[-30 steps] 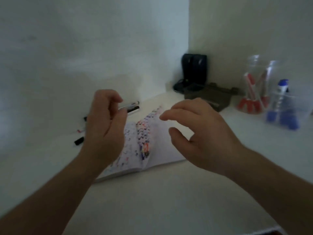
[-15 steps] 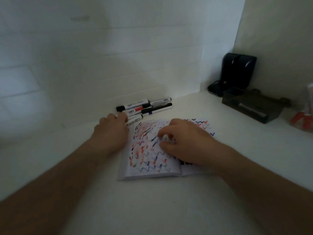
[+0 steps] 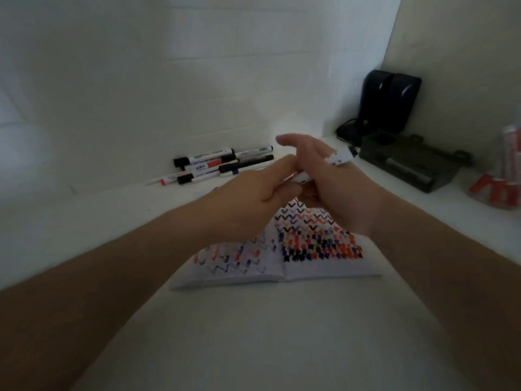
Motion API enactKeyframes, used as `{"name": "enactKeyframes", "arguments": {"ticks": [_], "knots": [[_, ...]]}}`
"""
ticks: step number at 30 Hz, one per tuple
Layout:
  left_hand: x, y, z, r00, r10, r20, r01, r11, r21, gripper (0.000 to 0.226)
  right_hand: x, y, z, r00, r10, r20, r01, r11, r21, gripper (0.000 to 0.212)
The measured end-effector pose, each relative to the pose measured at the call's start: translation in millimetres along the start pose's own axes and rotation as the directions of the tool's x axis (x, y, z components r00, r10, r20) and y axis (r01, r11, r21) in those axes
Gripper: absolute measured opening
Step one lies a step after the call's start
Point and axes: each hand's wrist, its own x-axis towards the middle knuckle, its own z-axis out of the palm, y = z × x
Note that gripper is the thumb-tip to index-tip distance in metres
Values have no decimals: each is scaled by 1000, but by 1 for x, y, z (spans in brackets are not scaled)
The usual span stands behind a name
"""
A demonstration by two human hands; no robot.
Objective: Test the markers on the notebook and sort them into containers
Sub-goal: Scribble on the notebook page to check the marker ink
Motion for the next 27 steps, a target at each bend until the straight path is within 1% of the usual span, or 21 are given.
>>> {"name": "enactKeyframes", "arguments": {"ticks": [2,3,5,6,7,8,10,11,12,14,16,17,18,20,23,25,27], "knots": [[4,1,8,999,29,-21,-31,997,-74,41,-5,1,-9,996,-13,91,8,998,63,56],[5,1,10,999,35,-16,-37,995,-94,40,-9,4,-12,994,-6,109,-3,997,83,53],[6,-1,13,998,26,63,-19,994,-112,39,-17,7,-17,995,41,90,-48,995,82,41],[5,-2,14,993,10,117,2,994,-107,39,-22,8,-20,994,75,81,-83,991,101,36],[4,-5,15,988,-14,157,30,995,-99,38,-25,10,-25,992,103,76,-114,981,156,33],[3,-9,15,983,-47,175,66,992,-105,36,-29,11,-31,990,110,84,-126,966,227,33],[1,-22,16,975,-112,191,135,984,-113,31,-37,14,-45,987,75,145,-120,936,330,39],[0,-28,16,974,-111,197,128,989,-74,31,-42,16,-50,981,53,186,-115,932,343,41],[0,-33,17,974,-98,206,104,994,-19,28,-46,17,-53,975,37,221,-110,938,329,40],[0,-35,19,972,-72,224,68,997,26,18,-53,20,-50,968,37,247,-92,973,212,33],[2,-35,22,971,-56,233,53,998,17,17,-58,22,-35,979,45,198,-47,999,6,15],[3,-34,23,971,-53,232,51,999,16,17,-59,22,-26,984,45,174,-31,996,-84,11],[4,-33,23,972,-54,229,52,999,16,16,-59,23,-17,988,47,145,-25,989,-146,12],[7,-33,24,973,-71,221,71,997,11,17,-58,26,-6,995,26,97,-5,978,-209,12],[11,-34,23,969,-91,228,88,996,25,19,-57,31,1,999,21,37,-11,970,-243,22],[13,-33,23,965,-89,247,87,996,19,19,-56,32,3,1000,7,-19,-12,961,-276,23],[14,-34,23,962,-84,260,81,996,21,19,-56,32,5,999,10,-44,-23,952,-306,24]]}}
